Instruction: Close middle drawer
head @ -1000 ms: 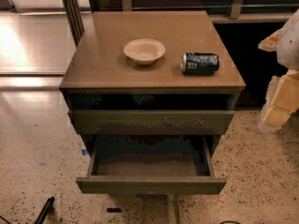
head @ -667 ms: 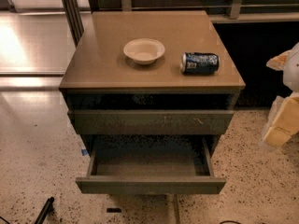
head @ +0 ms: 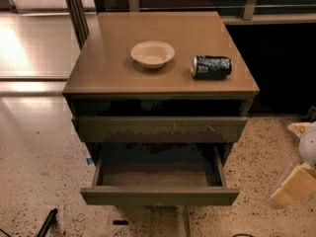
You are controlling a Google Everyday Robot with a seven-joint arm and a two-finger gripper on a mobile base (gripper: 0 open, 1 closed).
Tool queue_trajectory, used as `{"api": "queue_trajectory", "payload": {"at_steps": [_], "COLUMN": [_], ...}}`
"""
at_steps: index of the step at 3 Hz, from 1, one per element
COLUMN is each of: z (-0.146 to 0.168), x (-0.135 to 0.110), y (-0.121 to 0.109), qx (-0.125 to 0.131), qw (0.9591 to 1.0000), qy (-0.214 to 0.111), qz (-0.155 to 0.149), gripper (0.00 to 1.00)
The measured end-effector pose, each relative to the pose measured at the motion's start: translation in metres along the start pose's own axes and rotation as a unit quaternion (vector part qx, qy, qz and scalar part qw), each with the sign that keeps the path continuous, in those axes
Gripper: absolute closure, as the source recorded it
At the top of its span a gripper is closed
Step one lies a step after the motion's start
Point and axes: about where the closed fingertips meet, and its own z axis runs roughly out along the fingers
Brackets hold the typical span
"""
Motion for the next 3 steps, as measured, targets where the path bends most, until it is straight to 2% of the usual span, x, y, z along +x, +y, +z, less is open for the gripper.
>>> {"api": "queue_trajectory", "payload": {"at_steps": [1,3], "z": [0.0077,0.0078], "x": [0.0055,0.0055], "y": [0.0030,0.0030], "qx": [-0.002,-0.002], "qw": [1.0000,1.0000], "qy": [0.001,0.001], "qz": [0.005,0.005], "gripper": [0.19,0.65]}}
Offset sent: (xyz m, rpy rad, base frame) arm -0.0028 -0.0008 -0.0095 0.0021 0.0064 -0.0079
